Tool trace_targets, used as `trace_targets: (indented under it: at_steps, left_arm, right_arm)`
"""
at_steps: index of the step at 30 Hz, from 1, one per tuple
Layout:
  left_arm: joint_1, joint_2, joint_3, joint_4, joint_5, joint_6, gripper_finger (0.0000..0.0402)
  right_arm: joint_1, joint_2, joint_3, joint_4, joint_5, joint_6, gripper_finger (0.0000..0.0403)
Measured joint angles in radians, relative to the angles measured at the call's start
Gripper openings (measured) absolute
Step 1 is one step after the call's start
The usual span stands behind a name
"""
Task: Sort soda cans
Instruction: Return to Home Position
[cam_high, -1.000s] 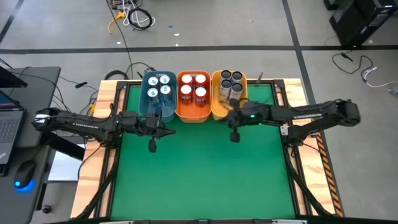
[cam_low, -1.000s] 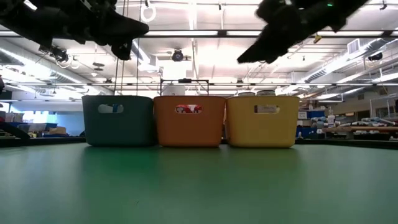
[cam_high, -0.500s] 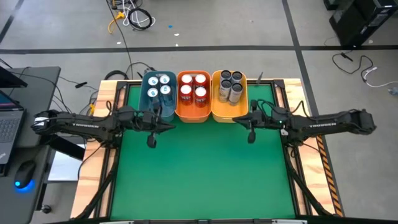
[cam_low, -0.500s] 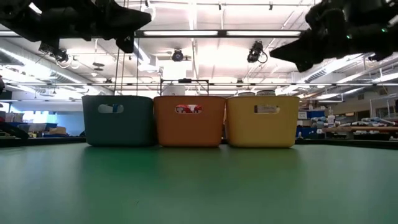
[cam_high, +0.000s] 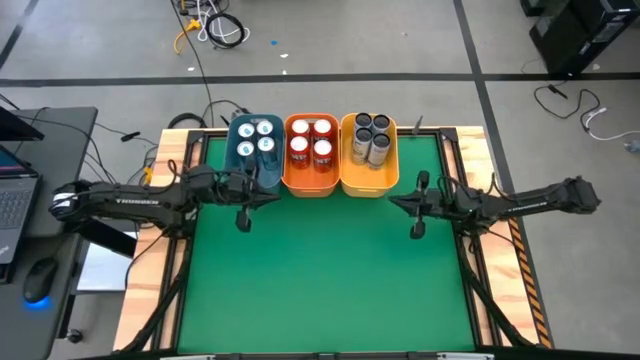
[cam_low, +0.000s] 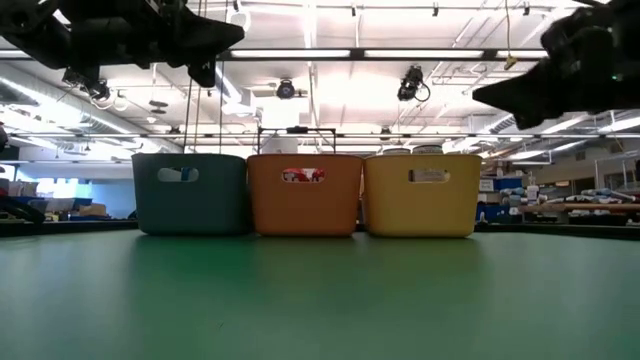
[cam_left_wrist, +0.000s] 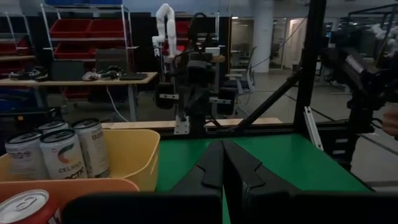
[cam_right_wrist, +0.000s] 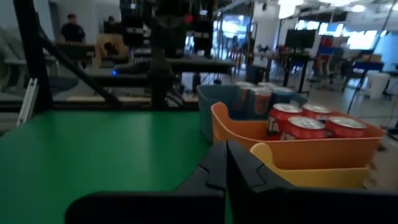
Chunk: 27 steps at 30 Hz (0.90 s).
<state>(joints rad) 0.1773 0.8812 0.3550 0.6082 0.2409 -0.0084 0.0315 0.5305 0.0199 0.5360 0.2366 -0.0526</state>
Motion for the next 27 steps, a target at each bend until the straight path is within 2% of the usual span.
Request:
trace_targets:
  at_steps: [9, 12, 16, 22, 27]
  left_arm:
    - [0.081, -0.054, 0.0, -0.09, 0.025, 0.002, 0.0002]
    - [0.085, -0.092, 0.0, -0.13, 0.025, 0.031, 0.0002]
    - [0.085, -0.145, -0.046, -0.062, 0.013, 0.054, 0.0002]
    - [0.085, -0.278, -0.208, 0.081, -0.029, 0.009, 0.0002]
    - [0.094, -0.446, -0.243, -0.064, -0.038, 0.009, 0.0002]
  right_arm:
    - [0.042, -0.401, -0.009, -0.469, 0.08, 0.065, 0.0]
    - [0.049, -0.477, -0.008, -0.486, 0.069, 0.033, 0.0]
    - [0.049, -0.518, -0.008, -0.491, 0.062, -0.017, 0.0]
    - [0.047, -0.508, -0.008, -0.49, 0.062, -0.002, 0.0]
    - [0.045, -0.504, -0.008, -0.489, 0.062, -0.001, 0.0]
